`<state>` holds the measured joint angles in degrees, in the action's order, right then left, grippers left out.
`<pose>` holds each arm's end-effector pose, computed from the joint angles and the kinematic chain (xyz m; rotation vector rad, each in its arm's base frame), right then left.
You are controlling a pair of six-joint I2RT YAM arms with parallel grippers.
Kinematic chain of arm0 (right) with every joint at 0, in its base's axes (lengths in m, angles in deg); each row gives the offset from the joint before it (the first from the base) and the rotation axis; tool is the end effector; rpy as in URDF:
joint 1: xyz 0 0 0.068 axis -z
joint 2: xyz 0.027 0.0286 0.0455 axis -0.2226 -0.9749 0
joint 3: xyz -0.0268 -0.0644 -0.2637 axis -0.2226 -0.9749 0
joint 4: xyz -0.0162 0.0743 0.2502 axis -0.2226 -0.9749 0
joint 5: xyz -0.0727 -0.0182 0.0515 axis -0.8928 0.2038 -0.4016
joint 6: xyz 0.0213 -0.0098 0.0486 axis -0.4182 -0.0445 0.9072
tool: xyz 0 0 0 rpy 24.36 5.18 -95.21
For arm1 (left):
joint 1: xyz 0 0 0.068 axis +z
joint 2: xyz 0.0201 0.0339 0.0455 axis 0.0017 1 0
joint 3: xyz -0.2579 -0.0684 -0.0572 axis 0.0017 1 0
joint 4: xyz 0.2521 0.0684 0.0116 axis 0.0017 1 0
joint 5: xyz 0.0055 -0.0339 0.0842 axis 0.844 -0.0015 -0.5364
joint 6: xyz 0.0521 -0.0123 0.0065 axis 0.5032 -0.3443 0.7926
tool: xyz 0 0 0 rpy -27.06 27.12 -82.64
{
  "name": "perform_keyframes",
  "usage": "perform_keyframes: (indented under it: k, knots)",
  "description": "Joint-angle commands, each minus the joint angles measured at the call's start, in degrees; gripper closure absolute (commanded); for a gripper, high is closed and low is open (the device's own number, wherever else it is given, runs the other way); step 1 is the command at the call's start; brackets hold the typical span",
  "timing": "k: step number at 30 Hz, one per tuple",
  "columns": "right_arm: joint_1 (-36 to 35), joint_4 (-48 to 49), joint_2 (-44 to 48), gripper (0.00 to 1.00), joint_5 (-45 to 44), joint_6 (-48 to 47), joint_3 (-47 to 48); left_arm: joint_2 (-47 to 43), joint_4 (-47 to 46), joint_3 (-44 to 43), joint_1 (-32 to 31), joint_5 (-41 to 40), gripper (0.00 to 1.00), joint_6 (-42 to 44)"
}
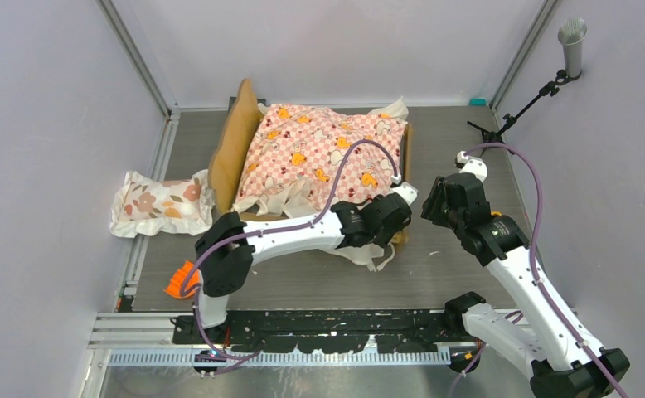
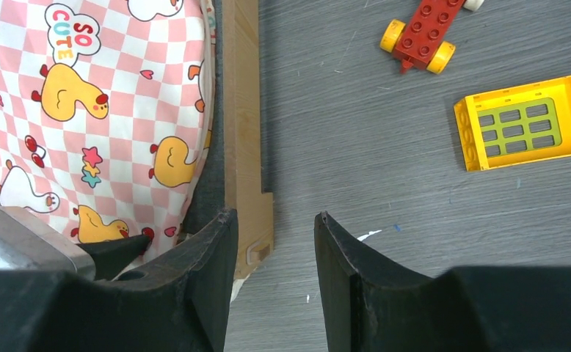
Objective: Set up the pet bed
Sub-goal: Cross the ropes on the bed frame.
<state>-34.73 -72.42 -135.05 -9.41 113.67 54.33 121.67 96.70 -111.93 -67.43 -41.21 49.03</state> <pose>0.1590 0.0525 0.3120 0.2884 2.2080 0.1417 0.1753 -0.3901 0.2509 0.7827 2.2378 -0.3031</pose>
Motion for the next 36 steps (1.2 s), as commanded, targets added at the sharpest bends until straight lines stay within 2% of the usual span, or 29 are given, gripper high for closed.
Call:
perform_keyframes:
  k: [1,5,6,9,12,16,18,25,31,36]
  knots:
    - [0.1,1.45,0.5,0.52,-2.22,-0.5,-0.51,0.18,-0.18,-2.05,1.97,-0.03,0.68,-0.1]
    - [0.48,7.53,-0.89,0.52,-4.89,-0.08,-0.61,-0.27,0.95,-2.51,3.1,1.76,0.97,0.8]
    - [0.7,8.71,-1.92,0.52,-5.8,0.4,-0.2,-0.2,1.36,-2.83,3.4,2.31,1.0,0.96]
    - [1.69,12.72,-4.48,0.51,-8.4,2.72,-1.31,0.08,3.14,-3.88,3.75,4.39,1.0,1.79]
    - [1.99,15.32,-3.27,0.51,-10.28,7.77,-5.5,0.0,4.69,-5.18,3.72,5.93,1.0,3.25]
    - [1.93,24.88,6.17,0.52,1.22,12.18,-19.39,-1.07,6.2,-6.3,3.85,6.22,1.0,5.44]
    - [1.91,24.89,10.8,0.52,3.19,11.96,-22.67,-1.72,5.83,-6.29,4.55,7.77,1.0,5.88]
    - [1.79,6.03,15.51,0.55,8.34,10.36,-16.38,-4.91,7.59,-8.97,9.56,20.31,1.0,7.3]
    - [1.8,10.72,21.18,0.55,6.97,9.25,-12.48,-7.01,11.28,-11.69,12.52,25.67,1.0,12.43]
    - [1.8,18.35,17.36,0.54,12.59,7.19,-12.97,-7.0,12.4,-11.99,16.41,35.65,1.0,13.85]
